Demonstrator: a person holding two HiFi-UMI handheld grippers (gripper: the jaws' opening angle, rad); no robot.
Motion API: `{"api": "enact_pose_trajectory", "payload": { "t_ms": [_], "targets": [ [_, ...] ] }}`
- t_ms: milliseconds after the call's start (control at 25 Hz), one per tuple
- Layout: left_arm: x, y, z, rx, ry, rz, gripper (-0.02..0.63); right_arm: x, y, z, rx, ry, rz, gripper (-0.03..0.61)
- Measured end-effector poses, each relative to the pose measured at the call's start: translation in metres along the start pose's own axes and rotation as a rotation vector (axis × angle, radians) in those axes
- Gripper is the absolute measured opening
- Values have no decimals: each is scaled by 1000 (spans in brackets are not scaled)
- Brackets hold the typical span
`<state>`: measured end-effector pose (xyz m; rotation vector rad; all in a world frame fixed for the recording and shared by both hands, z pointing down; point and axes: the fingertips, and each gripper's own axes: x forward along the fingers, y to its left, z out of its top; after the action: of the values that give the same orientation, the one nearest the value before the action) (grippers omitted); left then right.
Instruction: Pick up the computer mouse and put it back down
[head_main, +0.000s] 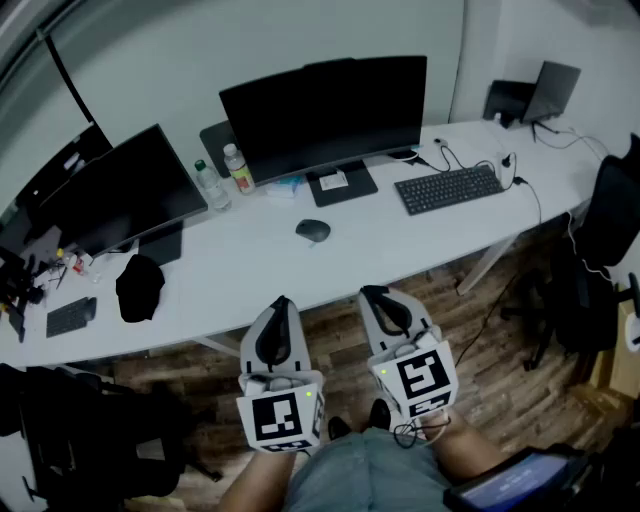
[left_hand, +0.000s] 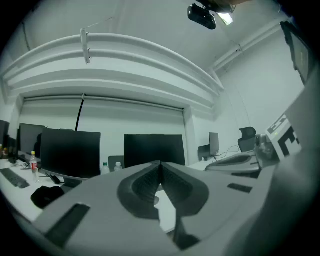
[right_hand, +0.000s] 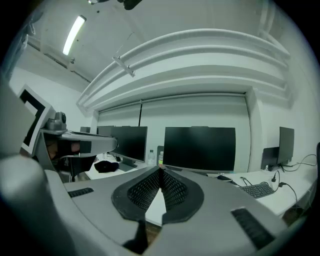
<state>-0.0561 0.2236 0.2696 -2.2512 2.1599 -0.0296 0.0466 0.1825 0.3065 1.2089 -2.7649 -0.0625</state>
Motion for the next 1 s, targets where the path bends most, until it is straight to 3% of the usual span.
{"api": "enact_pose_trajectory", "payload": {
  "t_ms": [400, 480, 600, 1000],
  "targets": [
    [-5, 8, -2, -1, -3, -3, 5, 1, 7, 4, 11, -41, -3, 18],
    [-7, 12, -3, -1, -2, -4, 5, 3, 10, 5, 12, -36, -6, 164],
    [-12, 18, -3, -5, -1, -8, 5, 4, 15, 7, 6, -30, -16, 212],
    [-30, 40, -18, -19, 7, -43, 5, 0, 43, 2, -28, -15, -63, 179]
  ]
}}
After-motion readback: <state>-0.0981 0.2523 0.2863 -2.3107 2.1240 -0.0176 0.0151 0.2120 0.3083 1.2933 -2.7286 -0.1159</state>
